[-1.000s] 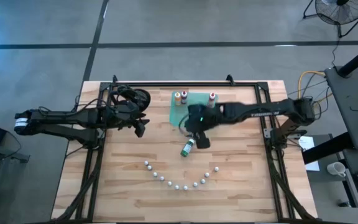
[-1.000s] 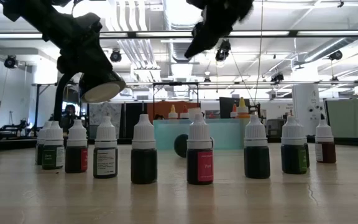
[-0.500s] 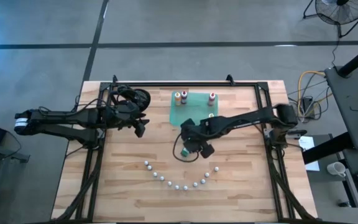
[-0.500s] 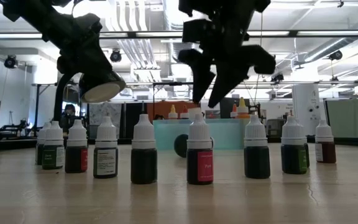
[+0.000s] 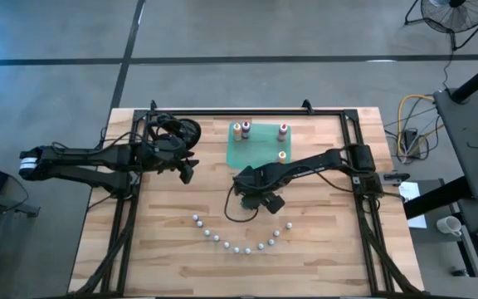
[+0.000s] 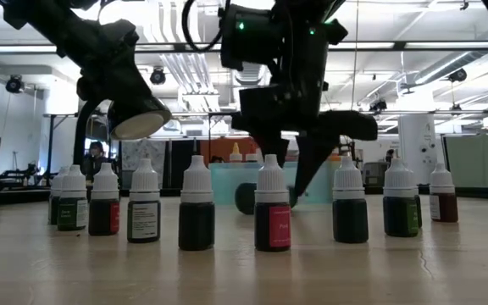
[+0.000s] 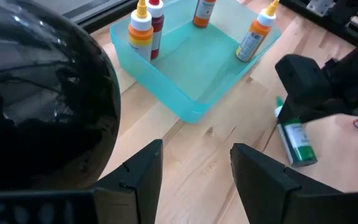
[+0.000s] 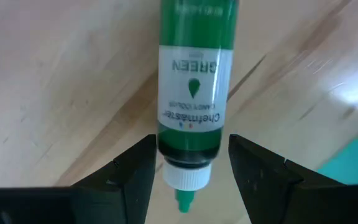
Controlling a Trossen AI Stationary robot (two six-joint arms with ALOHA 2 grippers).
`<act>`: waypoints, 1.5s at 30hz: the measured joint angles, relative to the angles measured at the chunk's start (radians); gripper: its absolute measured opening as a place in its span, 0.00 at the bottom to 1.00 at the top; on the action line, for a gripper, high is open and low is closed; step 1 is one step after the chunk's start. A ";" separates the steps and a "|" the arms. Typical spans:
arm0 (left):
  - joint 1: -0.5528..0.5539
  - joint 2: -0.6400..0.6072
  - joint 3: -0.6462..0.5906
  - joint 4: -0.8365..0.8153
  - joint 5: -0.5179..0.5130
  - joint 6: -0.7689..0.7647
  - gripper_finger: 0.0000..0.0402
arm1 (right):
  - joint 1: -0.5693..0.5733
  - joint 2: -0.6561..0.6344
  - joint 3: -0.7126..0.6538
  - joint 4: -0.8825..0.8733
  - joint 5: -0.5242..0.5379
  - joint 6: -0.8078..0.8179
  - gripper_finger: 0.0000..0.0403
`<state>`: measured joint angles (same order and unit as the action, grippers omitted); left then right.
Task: Pick & Place food coloring
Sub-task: Put the large green food coloring bottle into the green bin
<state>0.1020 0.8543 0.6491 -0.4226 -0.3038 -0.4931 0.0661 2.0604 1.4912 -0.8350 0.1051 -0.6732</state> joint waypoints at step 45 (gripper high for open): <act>0.001 0.000 0.000 -0.005 0.000 0.019 0.41 | -0.001 -0.042 -0.030 -0.091 -0.053 0.411 0.26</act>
<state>0.1028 0.8543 0.6487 -0.4274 -0.3042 -0.4744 0.0647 2.0187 1.4608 -0.9265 0.0524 -0.2621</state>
